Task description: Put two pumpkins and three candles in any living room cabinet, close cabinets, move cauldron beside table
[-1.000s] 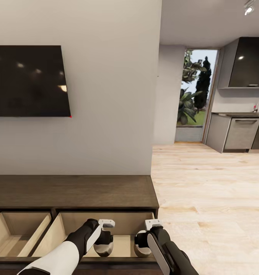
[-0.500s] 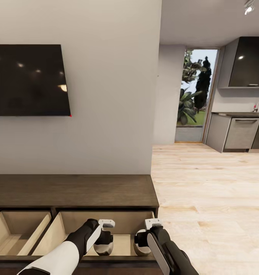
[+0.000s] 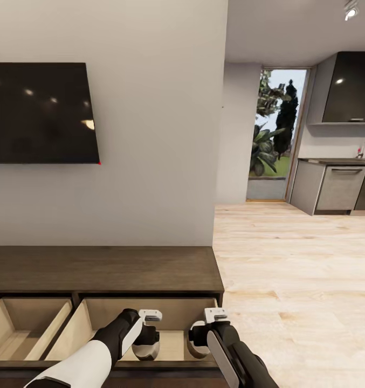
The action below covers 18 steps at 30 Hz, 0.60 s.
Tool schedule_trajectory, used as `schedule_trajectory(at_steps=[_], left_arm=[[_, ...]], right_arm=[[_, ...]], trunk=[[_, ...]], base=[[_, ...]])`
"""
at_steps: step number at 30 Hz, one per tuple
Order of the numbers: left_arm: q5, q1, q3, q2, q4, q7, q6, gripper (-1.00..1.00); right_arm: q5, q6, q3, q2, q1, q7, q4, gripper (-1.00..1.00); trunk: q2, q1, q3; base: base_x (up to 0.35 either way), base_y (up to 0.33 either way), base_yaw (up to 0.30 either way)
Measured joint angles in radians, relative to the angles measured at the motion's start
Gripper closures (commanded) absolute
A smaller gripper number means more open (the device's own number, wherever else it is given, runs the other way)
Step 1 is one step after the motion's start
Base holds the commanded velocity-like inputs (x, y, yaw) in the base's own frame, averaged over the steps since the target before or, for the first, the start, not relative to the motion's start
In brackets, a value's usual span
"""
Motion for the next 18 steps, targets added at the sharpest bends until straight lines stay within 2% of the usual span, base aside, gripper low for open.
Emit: schedule_trajectory(at_steps=[18], left_arm=[[0.0, 0.0, 0.0, 0.0, 0.0, 0.0, 0.0, 1.0]], right_arm=[[0.0, -0.001, 0.0, 0.006, 0.0, 0.0, 0.001, 1.0]], trunk=[[0.0, 0.0, 0.0]], base=[[0.028, 0.0, 0.0]])
